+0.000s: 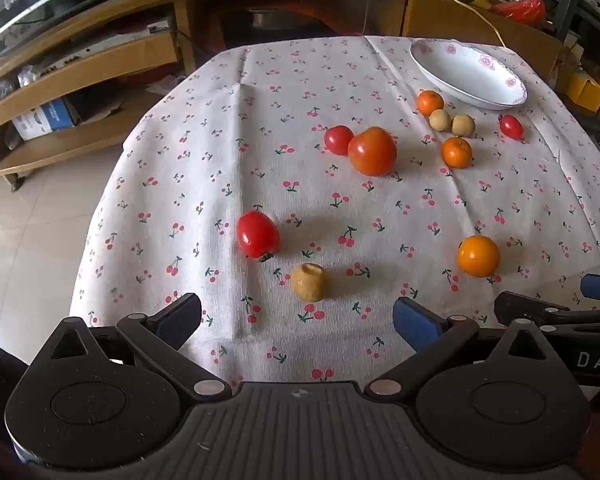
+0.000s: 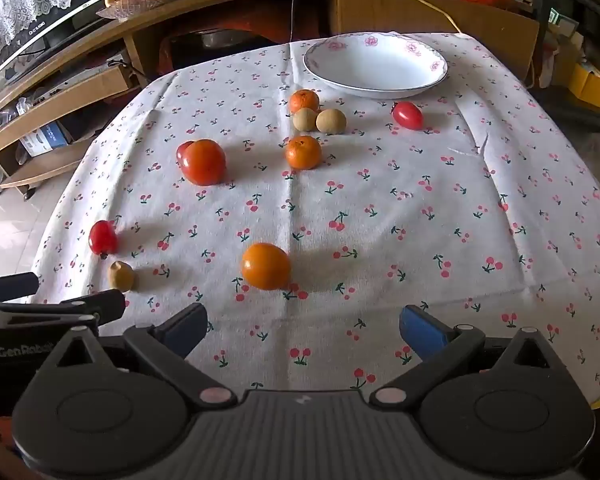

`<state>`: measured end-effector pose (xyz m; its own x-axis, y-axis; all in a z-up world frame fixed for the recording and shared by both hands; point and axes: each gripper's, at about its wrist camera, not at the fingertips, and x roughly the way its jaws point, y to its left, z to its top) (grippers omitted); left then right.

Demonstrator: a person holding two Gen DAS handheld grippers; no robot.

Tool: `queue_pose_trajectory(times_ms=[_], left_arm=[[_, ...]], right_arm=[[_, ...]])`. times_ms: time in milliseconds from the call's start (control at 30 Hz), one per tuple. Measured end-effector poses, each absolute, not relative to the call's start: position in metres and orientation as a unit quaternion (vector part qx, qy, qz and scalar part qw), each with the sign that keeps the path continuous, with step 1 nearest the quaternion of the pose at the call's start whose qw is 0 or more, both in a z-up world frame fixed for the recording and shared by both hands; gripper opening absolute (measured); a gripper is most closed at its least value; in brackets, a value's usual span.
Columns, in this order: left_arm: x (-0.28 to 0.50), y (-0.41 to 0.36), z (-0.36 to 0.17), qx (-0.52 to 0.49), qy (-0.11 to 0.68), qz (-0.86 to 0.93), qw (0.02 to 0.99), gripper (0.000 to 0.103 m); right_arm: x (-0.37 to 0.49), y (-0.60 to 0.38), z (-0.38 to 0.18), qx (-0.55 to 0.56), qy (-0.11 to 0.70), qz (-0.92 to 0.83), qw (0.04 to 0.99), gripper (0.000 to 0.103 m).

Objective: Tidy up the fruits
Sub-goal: 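Move the right tool toward the tangerine while the left tool approaches the small tan fruit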

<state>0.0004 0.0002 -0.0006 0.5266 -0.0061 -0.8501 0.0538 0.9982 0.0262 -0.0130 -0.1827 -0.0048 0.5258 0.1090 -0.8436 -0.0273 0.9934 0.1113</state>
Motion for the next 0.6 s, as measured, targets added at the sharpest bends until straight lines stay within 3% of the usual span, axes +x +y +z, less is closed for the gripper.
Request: queue_pose_trajectory(times_ms=[600], left_arm=[[0.0018,-0.0007,-0.0066,0.020,0.493,-0.021,0.870,0.100]], right_arm=[[-0.0108,-0.1829,-0.0074,0.040,0.489,0.038,0.870,0.098]])
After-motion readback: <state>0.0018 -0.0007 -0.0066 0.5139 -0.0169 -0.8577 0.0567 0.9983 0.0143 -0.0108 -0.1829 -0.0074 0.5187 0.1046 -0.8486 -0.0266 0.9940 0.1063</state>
